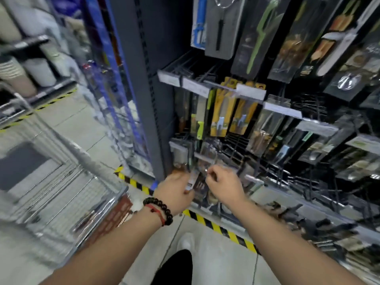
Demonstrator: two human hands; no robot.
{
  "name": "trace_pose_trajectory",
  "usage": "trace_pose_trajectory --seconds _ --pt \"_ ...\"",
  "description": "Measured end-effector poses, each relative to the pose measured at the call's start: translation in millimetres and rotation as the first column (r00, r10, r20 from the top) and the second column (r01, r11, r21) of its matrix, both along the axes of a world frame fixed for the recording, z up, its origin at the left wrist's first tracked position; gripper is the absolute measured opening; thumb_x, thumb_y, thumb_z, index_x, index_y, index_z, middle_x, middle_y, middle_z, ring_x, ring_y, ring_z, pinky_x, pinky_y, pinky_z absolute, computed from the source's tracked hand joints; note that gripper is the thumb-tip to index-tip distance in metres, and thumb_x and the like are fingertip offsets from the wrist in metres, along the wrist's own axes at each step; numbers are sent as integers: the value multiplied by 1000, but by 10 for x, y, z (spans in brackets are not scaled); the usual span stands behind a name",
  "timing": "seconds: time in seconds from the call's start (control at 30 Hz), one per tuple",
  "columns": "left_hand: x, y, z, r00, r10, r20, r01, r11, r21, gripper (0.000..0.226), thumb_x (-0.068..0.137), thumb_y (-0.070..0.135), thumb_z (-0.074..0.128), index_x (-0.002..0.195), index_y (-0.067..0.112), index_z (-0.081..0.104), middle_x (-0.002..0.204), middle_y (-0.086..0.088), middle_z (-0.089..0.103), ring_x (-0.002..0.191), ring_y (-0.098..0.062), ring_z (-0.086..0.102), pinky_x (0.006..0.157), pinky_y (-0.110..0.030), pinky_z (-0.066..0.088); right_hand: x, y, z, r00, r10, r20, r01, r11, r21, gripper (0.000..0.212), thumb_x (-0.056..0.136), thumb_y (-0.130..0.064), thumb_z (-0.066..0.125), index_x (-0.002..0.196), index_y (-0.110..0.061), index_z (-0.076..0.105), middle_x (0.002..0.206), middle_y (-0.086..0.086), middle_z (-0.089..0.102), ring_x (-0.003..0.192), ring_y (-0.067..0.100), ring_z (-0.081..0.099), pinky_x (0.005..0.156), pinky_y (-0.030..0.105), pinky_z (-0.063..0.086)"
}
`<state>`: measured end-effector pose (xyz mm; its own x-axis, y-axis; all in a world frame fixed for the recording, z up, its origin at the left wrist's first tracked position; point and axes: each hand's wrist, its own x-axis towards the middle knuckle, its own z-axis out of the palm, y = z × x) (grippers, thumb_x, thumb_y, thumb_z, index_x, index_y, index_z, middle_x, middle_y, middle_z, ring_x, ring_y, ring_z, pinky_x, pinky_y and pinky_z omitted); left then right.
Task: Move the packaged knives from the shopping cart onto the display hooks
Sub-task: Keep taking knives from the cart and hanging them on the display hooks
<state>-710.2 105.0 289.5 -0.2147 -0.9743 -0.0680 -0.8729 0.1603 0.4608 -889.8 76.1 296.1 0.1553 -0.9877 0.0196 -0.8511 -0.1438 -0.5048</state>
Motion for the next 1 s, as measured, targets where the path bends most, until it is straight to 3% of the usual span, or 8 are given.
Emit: trace_pose_trajectory --seconds 0.1,0.23,0.37,0.43,0.5,0.57,0.73,1.0 --pt "354 533 97 998 68 3 -68 998 1 32 84 36 46 110 21 56 104 -3 60 104 -26 55 83 -37 48 454 384 -3 993 115 -9 -115 993 3 14 88 -26 54 95 -19 63 92 1 63 87 22 59 72 37 49" --pt "859 1176 145 969 241 54 -244 968 52 40 87 40 48 120 20 56 116 -5 61 112 -25 55 91 -37 46 1026 800 -16 972 230 45 -232 972 33 7 82 -30 53 82 -25 58 85 -1 63 86 23 60 71 39 49" --pt "1415 1772 139 928 371 45 -374 923 97 49 84 49 39 126 27 53 128 2 57 119 -22 55 94 -33 46 1649 1186 -70 946 318 67 -320 947 11 14 79 -28 56 88 -20 64 89 2 67 89 25 62 74 38 48" --pt "1696 2053 137 906 420 52 -423 901 99 44 91 41 46 133 31 49 126 2 60 115 -20 56 85 -25 44 1991 1405 -88 936 348 54 -349 937 9 16 80 -27 56 91 -18 65 93 3 69 92 26 62 77 37 49" --pt "2010 2327 152 890 453 55 -456 884 98 32 92 46 46 122 35 54 112 4 64 105 -19 61 78 -23 45 2354 1620 -111 925 379 21 -379 925 -1 19 79 -28 53 90 -17 64 92 5 68 92 27 62 77 39 49" --pt "2360 2585 172 881 471 52 -474 874 107 32 91 55 42 115 37 55 105 5 66 101 -20 62 80 -29 50 2716 1833 -136 909 416 16 -416 909 -3 26 77 -34 46 87 -17 64 90 4 69 91 29 62 76 40 49" --pt "3281 3226 99 844 531 71 -536 834 129 40 93 47 40 125 28 54 127 3 59 116 -19 55 91 -33 48 3685 2481 -295 902 430 28 -430 898 94 31 72 -40 40 81 -18 59 85 3 68 87 28 63 78 40 49" --pt "4315 3590 -35 896 429 113 -444 873 204 47 93 43 40 137 28 46 138 1 52 124 -22 50 98 -38 45 4644 3053 -426 910 405 -88 -392 910 134 19 84 -33 52 94 -22 64 97 2 68 96 28 61 74 35 44"
